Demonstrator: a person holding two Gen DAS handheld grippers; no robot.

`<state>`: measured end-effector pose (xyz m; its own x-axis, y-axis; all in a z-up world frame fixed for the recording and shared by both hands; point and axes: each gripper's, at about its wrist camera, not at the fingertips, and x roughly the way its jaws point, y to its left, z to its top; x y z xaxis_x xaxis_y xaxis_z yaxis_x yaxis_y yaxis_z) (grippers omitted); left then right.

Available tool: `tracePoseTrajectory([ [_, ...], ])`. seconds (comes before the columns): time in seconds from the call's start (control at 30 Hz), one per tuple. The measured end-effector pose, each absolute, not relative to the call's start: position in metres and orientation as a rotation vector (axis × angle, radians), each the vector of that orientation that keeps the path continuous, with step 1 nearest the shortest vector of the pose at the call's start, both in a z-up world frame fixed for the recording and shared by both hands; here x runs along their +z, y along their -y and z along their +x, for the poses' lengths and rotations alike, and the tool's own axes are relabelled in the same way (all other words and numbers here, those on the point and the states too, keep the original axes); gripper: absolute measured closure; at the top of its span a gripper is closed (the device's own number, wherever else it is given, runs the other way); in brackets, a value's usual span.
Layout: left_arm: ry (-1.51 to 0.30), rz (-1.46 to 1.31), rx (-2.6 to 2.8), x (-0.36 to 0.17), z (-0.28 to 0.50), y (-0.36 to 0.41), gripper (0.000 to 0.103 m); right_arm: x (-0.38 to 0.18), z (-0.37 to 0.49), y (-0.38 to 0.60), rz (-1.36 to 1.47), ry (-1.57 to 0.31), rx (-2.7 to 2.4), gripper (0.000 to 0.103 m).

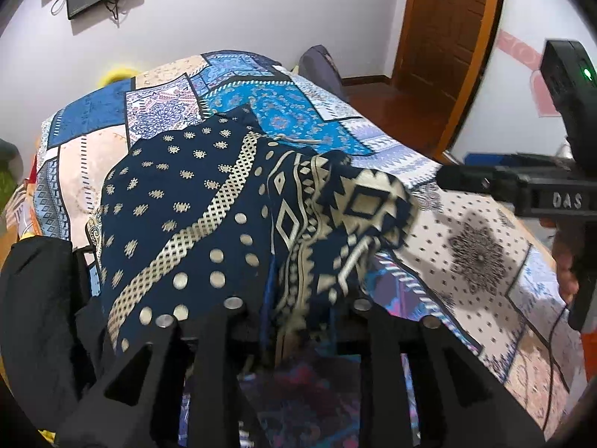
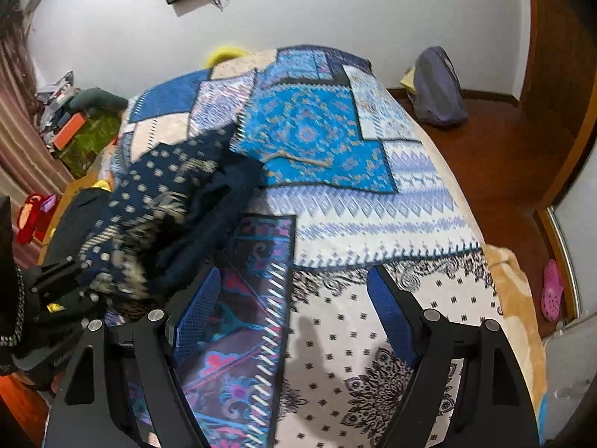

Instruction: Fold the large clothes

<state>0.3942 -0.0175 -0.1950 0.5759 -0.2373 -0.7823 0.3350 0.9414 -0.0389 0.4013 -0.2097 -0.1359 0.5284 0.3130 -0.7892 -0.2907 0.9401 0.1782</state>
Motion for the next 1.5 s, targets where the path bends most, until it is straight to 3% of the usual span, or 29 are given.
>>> tracePoseTrajectory([
  [0.03, -0.893, 0.116, -0.34, -0.191, 0.389, 0.015, 0.074, -0.133, 0.402, 0.206, 0.024, -0.937, 0.371, 0.025],
  [0.1, -0.874, 0.122, -0.328, -0.185, 0.377, 0.011, 0.058, -0.128, 0.401, 0.198, 0.019, -0.917, 0.393, 0.025],
  [0.37, -0.779, 0.112, -0.23, -0.154, 0.369, -0.024, 0.045, -0.12, 0.409, 0.146, -0.009, -0.884, 0.493, 0.025],
  [0.5, -0.753, 0.043, -0.166, -0.152, 0.381, -0.052, 0.032, -0.137, 0.416, 0.123, -0.021, -0.921, 0.531, 0.025],
  [0.67, -0.929, -0.025, -0.116, -0.2, 0.403, -0.077, 0.03, -0.179, 0.417, 0.114, -0.054, -1.033, 0.53, 0.025],
  [0.87, -0.94, -0.112, -0.141, -0.222, 0.388, -0.09, 0.02, -0.206, 0.397, 0.124, -0.126, -1.064, 0.494, 0.025],
  [1.23, -0.915, 0.083, 0.008, -0.218, 0.355, -0.101, 0.017, -0.175, 0.371, 0.145, -0.203, -0.981, 0.451, 0.025],
  [1.5, -0.797, 0.01, 0.036, -0.173, 0.359, -0.129, 0.017, -0.141, 0.38, 0.147, -0.136, -0.877, 0.473, 0.025],
])
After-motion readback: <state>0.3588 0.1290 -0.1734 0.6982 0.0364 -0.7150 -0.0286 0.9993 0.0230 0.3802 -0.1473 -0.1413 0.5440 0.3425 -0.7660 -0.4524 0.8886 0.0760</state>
